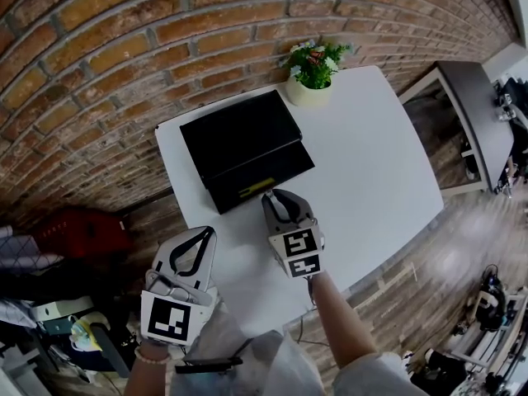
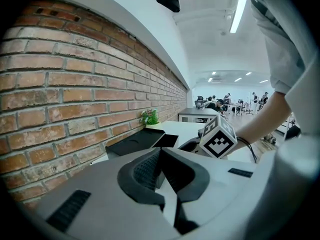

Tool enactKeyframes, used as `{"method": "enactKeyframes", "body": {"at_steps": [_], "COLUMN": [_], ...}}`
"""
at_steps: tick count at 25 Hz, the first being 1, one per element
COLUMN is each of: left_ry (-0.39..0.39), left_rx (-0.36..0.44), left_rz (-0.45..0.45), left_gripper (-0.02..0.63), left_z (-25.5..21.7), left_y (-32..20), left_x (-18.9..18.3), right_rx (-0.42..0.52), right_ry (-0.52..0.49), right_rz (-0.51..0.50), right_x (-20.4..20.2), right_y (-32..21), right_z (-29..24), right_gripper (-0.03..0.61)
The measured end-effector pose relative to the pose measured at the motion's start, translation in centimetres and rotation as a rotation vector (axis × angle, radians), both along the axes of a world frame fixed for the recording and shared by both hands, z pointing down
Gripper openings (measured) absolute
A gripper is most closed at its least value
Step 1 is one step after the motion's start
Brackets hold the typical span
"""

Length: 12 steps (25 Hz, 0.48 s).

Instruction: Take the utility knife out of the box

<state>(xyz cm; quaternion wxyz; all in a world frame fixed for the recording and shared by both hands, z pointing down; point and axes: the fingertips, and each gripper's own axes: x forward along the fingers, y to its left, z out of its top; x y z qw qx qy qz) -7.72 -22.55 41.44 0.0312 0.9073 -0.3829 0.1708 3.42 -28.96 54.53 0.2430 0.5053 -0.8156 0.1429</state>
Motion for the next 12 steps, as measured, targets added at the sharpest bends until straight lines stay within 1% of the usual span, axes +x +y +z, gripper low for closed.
{"method": "enactKeyframes", "body": {"at_steps": [12], "left_ry": [0.006], "left_rx": [-0.009], "left_rz": [0.007], "left_gripper": [0.018], "left_z": [0.4], "left_y": [0.6], "left_x": [1.1], "right_rx": [-0.023], "right_ry": [0.004], "right_rz": [0.012], "right_x": [1.3], "right_y": [3.0], "right_z": [0.3], "right_gripper": [0.094]}}
